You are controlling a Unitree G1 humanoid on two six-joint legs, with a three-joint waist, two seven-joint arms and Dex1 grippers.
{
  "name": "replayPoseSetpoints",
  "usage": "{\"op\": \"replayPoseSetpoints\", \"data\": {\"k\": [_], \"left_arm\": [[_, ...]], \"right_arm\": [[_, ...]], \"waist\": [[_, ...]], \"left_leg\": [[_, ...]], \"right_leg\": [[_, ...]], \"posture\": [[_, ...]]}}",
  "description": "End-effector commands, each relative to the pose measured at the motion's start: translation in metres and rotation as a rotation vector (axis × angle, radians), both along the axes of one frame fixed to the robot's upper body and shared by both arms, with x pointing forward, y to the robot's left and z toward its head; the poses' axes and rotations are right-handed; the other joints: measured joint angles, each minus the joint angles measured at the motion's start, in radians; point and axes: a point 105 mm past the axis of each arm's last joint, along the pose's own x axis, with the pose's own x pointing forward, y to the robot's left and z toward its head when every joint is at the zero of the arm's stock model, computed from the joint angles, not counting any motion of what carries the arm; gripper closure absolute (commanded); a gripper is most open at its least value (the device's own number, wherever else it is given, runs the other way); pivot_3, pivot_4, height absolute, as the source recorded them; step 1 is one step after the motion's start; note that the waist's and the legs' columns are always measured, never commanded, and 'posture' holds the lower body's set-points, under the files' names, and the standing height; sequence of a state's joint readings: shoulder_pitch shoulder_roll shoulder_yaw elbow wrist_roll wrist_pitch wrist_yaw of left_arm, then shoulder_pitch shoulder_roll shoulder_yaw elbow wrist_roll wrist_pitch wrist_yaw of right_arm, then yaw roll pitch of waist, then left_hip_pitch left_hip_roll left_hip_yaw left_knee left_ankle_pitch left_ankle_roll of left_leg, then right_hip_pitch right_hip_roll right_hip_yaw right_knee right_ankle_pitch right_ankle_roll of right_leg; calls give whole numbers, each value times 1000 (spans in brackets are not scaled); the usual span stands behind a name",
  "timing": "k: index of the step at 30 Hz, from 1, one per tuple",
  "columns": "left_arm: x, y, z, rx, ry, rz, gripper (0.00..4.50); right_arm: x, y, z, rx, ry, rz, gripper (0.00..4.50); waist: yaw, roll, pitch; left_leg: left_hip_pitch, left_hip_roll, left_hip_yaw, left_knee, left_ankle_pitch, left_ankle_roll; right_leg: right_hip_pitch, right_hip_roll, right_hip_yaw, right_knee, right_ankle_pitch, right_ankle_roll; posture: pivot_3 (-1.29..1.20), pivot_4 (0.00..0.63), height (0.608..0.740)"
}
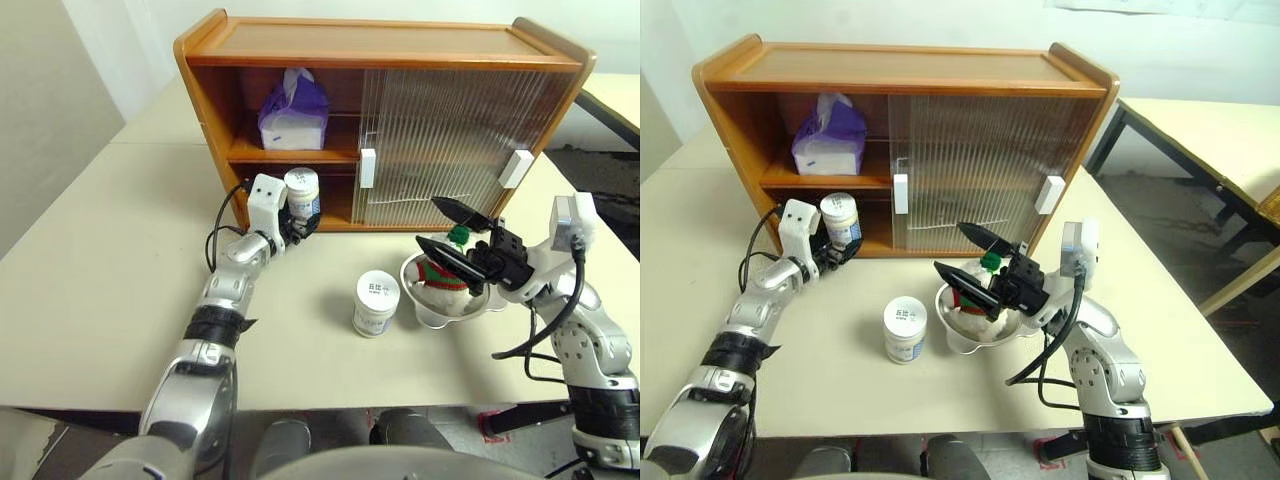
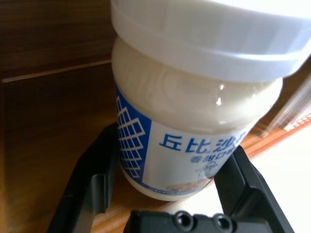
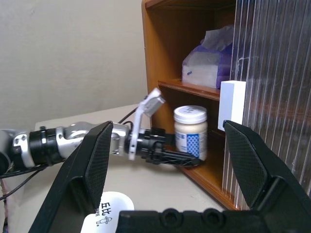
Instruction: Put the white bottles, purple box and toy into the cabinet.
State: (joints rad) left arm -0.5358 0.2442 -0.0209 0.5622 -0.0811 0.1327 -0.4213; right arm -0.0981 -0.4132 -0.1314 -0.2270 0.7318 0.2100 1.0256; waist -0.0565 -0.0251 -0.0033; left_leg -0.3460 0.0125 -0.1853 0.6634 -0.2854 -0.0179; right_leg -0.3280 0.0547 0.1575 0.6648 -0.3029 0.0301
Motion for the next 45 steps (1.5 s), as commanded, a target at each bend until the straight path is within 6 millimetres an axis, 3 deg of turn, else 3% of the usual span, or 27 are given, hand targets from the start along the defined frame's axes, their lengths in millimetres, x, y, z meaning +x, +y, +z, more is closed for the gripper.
{"op": "replayPoseSetpoints", "data": {"k": [1,16,23,28,42,45], "left_arm": [[10,-4,4,4,-18,24,1360],[31,4,-5,94,24,147,1360],[27,-8,-8,78,26,101,1360],[23,-9,-10,46,32,100,33],[4,-8,-7,34,24,98,33],[-1,-6,-7,44,24,99,33]], "right_arm": [[0,2,0,-3,0,7,0],[-2,0,1,-5,2,0,0],[-2,1,-1,-6,6,5,0],[-2,2,-2,-6,9,11,0],[-1,4,0,-7,3,24,0],[-2,4,-1,-7,3,25,0]], "waist": [[0,0,0],[-6,0,0],[-8,0,0],[-7,0,0],[-6,0,0],[-6,0,0]], "left_leg": [[0,0,0,0,0,0],[1,0,1,1,2,-3],[1,-1,1,3,1,2],[1,-1,1,3,1,1],[1,-2,1,3,1,0],[1,-2,1,3,1,0]], "right_leg": [[0,0,0,0,0,0],[2,0,1,-1,-4,10],[3,0,1,-1,-4,13],[3,0,1,-1,-1,7],[4,0,1,-2,-1,5],[4,0,1,-2,-4,-1]], "posture": [[-138,0,740],[-161,3,740],[-158,3,740],[-152,4,740],[-144,0,740],[-144,0,740]]}}
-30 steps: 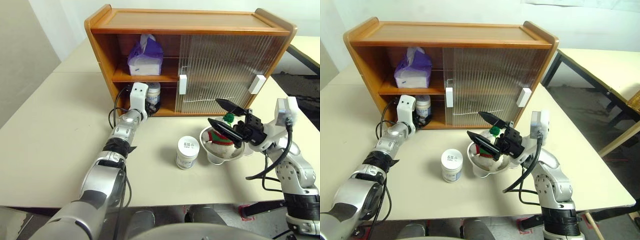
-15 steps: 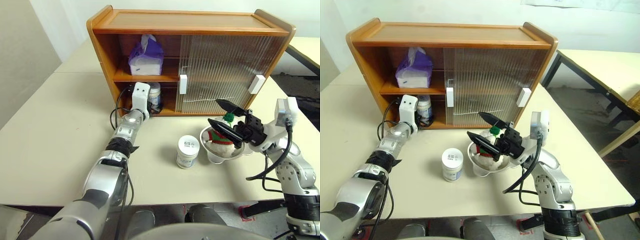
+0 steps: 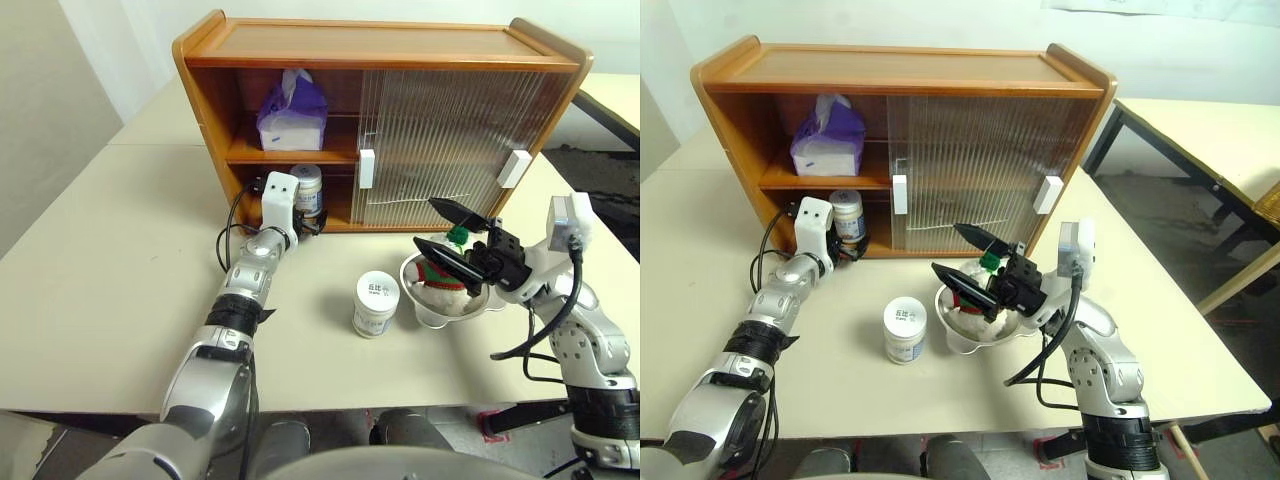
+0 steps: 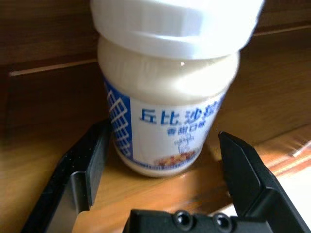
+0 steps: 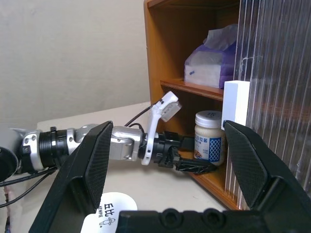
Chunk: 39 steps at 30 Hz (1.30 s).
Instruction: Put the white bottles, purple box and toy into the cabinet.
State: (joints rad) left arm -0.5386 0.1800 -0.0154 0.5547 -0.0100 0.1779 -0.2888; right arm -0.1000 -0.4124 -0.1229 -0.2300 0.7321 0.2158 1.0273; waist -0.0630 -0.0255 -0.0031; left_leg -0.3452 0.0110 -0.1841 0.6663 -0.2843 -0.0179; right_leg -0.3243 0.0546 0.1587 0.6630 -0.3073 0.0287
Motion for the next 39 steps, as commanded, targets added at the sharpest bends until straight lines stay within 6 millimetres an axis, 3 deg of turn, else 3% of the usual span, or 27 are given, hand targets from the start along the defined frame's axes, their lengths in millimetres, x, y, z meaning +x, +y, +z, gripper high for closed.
{"op": "replayPoseSetpoints", "data": {"k": [1,8,9,14,22,23,39], "left_arm": [[-8,4,1,10,6,1,33],[-19,21,17,39,-48,51,33],[-19,24,20,14,-61,70,214],[-21,31,25,-22,-86,115,1554],[-16,29,24,-4,-82,123,4281],[-15,29,24,-3,-82,124,4440],[3,43,30,64,-107,217,4440]], "right_arm": [[-1,2,-1,-4,0,15,0],[-2,4,-4,-2,6,21,0],[-2,4,-4,-2,7,22,0],[-1,8,-1,-1,5,25,0],[-1,9,1,-4,3,22,0],[-1,9,1,-4,3,21,0],[-2,8,-2,-12,10,22,0]], "waist": [[1,0,0],[2,0,0],[2,0,0],[6,0,0],[8,0,0],[8,0,0],[9,0,0]], "left_leg": [[0,0,0,0,0,0],[0,0,0,0,0,1],[0,0,0,0,-1,1],[1,0,0,0,-1,1],[1,0,0,0,-1,1],[1,0,0,0,-1,1],[1,0,0,0,-1,1]], "right_leg": [[0,0,0,0,0,-1],[0,0,0,0,-1,-4],[0,0,0,0,-1,-5],[0,0,0,0,0,-6],[0,0,0,0,0,-6],[0,0,0,0,0,-6],[0,0,0,0,1,-6]], "posture": [[-140,0,740],[-132,0,740],[-132,0,740],[-127,3,740],[-134,0,740],[-134,0,740],[-135,0,740]]}}
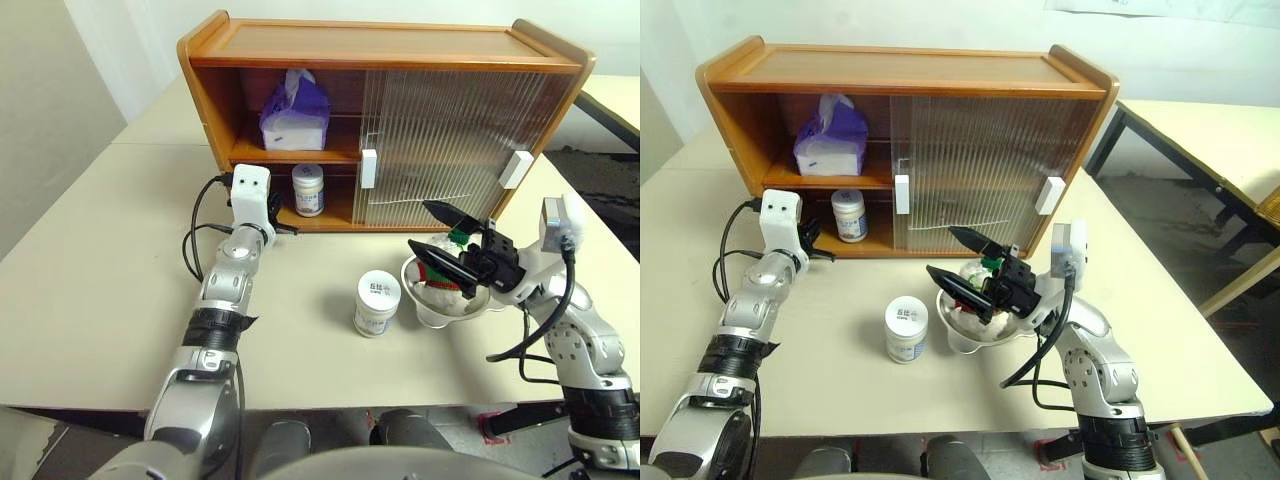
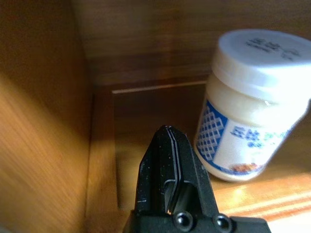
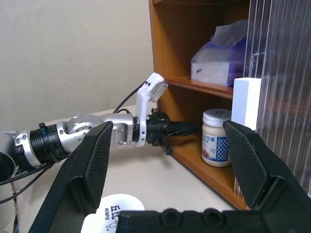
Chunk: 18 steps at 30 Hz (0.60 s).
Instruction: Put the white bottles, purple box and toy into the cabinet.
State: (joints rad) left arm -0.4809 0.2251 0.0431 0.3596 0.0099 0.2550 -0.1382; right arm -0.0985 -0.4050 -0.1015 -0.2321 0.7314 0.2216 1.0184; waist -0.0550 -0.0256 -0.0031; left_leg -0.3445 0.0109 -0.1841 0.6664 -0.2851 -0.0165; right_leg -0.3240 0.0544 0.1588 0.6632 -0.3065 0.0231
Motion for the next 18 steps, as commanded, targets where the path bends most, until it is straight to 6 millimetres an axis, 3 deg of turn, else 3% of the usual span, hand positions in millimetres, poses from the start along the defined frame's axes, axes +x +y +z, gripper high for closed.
{"op": "replayPoseSetpoints", "data": {"k": [1,10,18], "left_arm": [[5,0,0,12,3,7,4440],[16,-26,-2,31,29,-100,4440],[12,-48,-9,31,56,-174,4440]], "right_arm": [[-1,3,1,-17,-7,9,0],[-1,3,4,-19,-10,6,0],[-3,2,3,-19,-8,1,0]], "waist": [[2,0,0],[13,-1,1],[10,-2,1]], "left_leg": [[0,0,0,0,0,0],[0,0,0,0,3,6],[0,-1,0,0,5,7]], "right_leg": [[0,0,0,0,0,0],[1,0,-1,0,4,2],[1,0,-1,0,4,5]], "posture": [[-136,0,740],[-148,0,740],[-153,0,740]]}}
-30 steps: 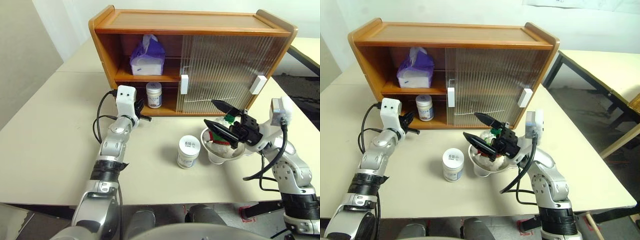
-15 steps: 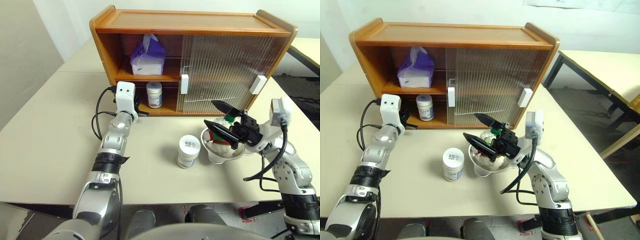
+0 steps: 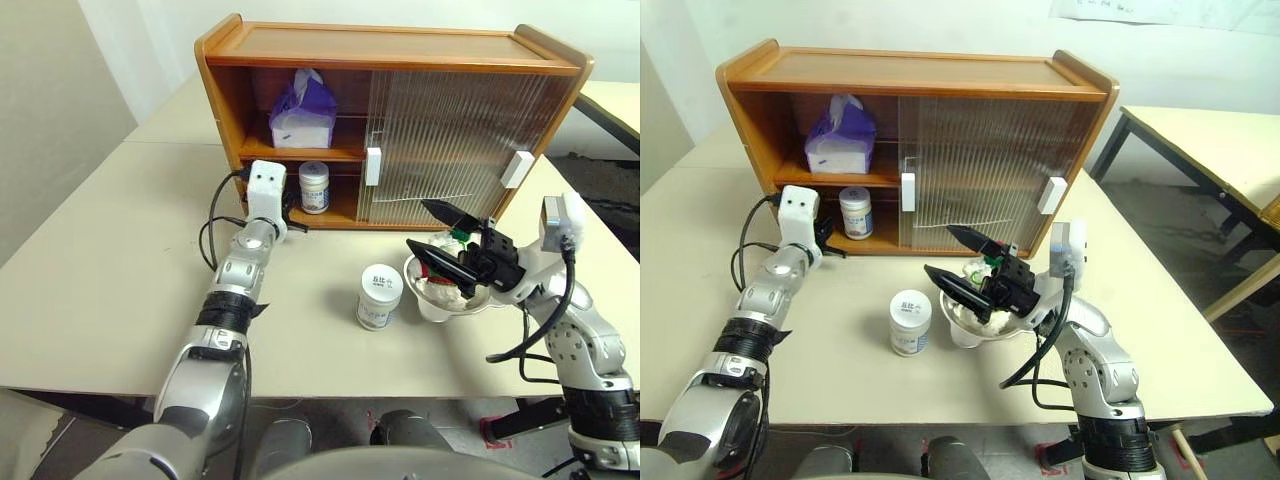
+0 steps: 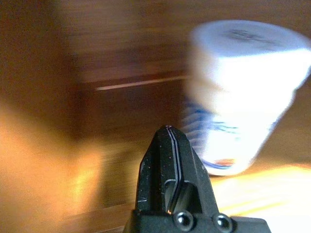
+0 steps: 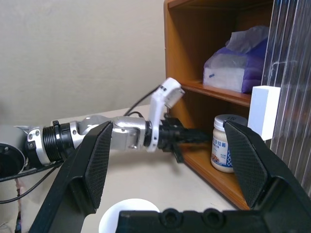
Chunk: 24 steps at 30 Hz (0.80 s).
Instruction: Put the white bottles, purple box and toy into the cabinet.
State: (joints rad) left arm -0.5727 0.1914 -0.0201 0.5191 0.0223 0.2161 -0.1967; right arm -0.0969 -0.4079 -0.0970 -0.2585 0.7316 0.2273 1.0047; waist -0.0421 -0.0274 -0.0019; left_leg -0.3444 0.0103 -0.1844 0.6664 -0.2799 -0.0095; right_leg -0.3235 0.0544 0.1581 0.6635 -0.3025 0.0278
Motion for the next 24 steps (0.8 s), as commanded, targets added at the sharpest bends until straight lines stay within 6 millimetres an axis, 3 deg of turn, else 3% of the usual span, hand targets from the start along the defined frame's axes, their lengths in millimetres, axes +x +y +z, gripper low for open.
{"op": "replayPoseSetpoints", "data": {"k": [1,24], "left_arm": [[1,-15,2,24,-4,-53,4440],[6,-47,3,-4,2,-147,4440]], "right_arm": [[-1,-1,-1,-14,3,-1,0],[-2,-5,-3,-17,3,-11,0]], "waist": [[-6,0,0],[-21,0,0]], "left_leg": [[0,0,0,0,0,0],[-2,0,0,-2,-1,0]], "right_leg": [[0,0,0,0,0,0],[-1,0,0,-3,-3,4]], "posture": [[-153,0,740],[-172,1,740]]}}
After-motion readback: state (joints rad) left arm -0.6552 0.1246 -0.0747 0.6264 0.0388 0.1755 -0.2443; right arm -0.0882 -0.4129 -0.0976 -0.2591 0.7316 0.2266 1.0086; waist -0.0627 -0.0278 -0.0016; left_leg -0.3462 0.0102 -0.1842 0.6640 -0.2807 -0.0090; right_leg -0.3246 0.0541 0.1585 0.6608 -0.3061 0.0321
